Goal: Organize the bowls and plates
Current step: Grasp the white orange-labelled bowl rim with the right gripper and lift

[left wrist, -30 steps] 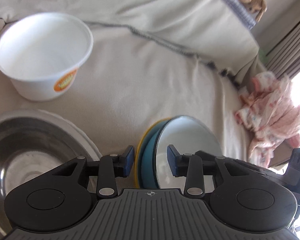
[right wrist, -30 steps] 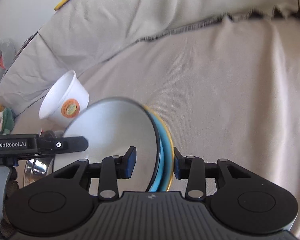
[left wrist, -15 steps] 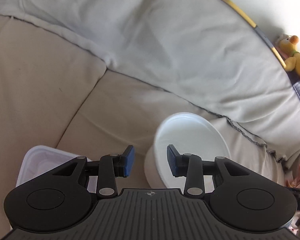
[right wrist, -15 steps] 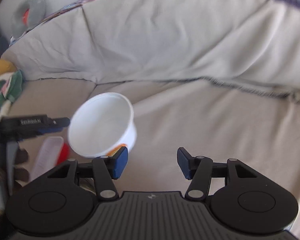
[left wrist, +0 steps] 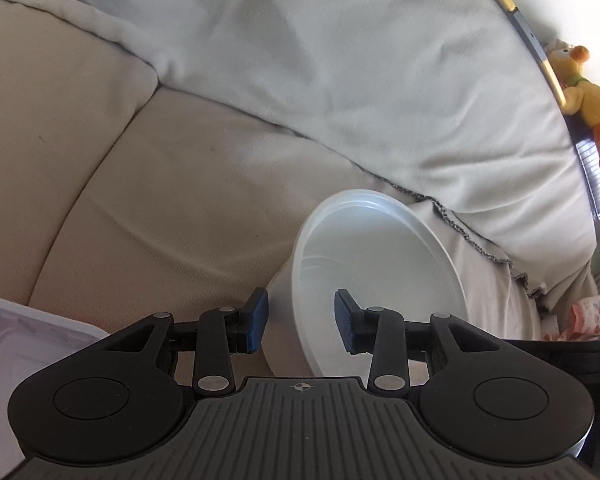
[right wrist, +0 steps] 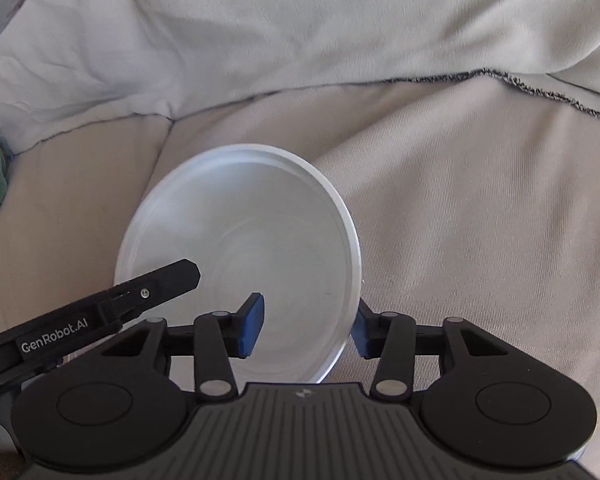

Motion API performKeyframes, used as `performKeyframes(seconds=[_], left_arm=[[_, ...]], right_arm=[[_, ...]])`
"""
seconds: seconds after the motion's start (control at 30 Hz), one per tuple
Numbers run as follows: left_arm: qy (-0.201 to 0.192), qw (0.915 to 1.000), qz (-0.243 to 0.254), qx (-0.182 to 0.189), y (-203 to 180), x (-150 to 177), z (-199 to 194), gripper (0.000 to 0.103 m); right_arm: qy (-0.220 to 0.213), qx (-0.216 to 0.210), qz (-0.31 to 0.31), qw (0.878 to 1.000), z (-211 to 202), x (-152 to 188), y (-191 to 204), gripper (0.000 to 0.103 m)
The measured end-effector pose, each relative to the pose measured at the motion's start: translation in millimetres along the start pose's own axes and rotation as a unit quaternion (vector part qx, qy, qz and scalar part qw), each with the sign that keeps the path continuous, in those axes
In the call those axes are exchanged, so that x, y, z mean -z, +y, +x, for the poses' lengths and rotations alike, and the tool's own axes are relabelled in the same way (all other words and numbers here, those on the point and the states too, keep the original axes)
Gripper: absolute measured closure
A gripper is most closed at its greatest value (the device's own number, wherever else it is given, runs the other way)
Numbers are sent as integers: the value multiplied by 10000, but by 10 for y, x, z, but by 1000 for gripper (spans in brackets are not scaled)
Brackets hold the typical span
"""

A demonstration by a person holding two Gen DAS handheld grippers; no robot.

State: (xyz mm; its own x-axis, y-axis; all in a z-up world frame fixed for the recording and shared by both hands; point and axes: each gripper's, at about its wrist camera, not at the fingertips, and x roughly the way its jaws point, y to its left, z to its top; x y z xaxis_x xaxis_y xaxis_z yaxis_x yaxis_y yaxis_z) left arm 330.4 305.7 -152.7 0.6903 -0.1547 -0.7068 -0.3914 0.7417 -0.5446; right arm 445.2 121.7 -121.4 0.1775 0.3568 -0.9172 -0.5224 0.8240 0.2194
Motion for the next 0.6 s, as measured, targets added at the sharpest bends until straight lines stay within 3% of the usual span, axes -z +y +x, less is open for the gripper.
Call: performKeyframes(seconds=[0.07, 0.27, 0.43, 0.6], left_arm=[[8, 9999, -117, 97, 25, -6, -42, 66], [-473, 9983, 89, 331, -254, 139, -631, 66], [-1051, 9922, 502, 452, -842, 361, -1297, 66], [-1182, 9866, 1017, 483, -1540, 611, -1705, 66]], right_arm=[[-41, 17, 64, 10000, -40, 8, -8, 71], [-451, -296, -61, 9985, -608, 223, -19, 71], [-938, -448, -393, 9938, -1392, 596, -51, 71], [-1524, -599, -457, 9854, -2232, 1063, -298, 71]])
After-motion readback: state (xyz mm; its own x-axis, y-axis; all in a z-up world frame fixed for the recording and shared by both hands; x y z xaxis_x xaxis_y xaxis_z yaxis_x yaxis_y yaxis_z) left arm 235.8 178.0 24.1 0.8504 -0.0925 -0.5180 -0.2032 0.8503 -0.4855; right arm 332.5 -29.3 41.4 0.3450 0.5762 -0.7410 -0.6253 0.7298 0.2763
